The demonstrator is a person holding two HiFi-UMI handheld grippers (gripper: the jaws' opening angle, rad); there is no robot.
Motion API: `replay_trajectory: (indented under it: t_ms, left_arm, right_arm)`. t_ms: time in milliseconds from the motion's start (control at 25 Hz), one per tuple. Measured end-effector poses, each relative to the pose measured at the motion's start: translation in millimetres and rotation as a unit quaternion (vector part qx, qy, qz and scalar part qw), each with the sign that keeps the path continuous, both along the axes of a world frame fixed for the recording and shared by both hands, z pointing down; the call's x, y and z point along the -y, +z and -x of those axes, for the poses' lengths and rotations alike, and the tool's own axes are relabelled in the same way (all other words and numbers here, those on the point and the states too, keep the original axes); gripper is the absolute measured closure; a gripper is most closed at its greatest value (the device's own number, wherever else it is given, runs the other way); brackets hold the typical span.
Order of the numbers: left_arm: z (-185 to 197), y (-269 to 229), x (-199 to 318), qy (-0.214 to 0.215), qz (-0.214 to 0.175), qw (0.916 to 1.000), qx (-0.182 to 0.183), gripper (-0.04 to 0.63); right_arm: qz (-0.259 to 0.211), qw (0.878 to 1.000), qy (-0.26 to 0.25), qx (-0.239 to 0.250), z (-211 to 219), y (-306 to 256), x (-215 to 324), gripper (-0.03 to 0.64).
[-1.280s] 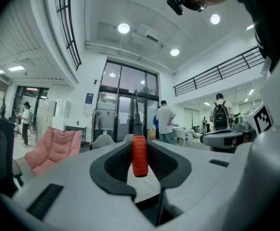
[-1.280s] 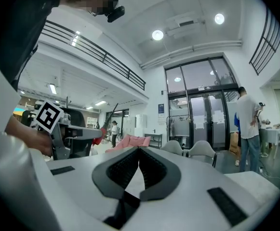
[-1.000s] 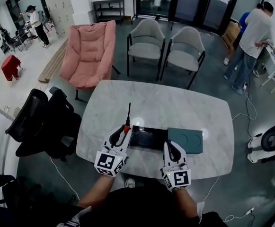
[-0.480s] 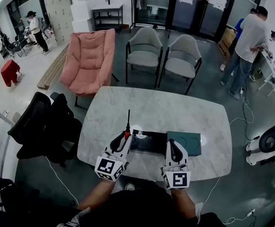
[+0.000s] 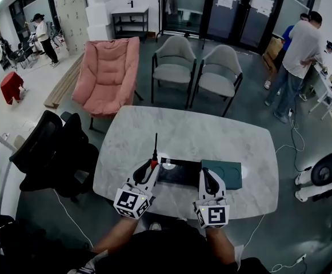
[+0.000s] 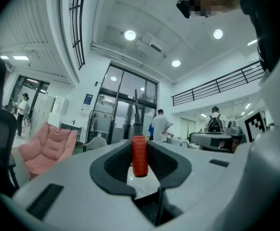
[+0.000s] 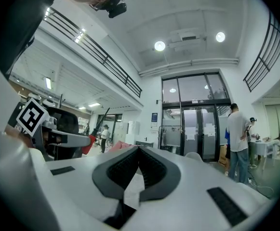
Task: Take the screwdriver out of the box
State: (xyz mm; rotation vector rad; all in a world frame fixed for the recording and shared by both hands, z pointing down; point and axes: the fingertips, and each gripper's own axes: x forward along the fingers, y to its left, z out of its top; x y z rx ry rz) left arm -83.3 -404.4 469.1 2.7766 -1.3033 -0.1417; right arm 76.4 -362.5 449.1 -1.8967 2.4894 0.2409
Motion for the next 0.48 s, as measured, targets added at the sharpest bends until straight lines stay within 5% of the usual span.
replay_trajectory:
  t_ms: [480]
  left_arm:
    - [-1.8,1.9,2.5,0.000,0.001,1.0000,0.007,0.495]
  right_arm:
    - [0.007,1.000,-0.006,-0.009,-1.4,2.0,6.0,0.594]
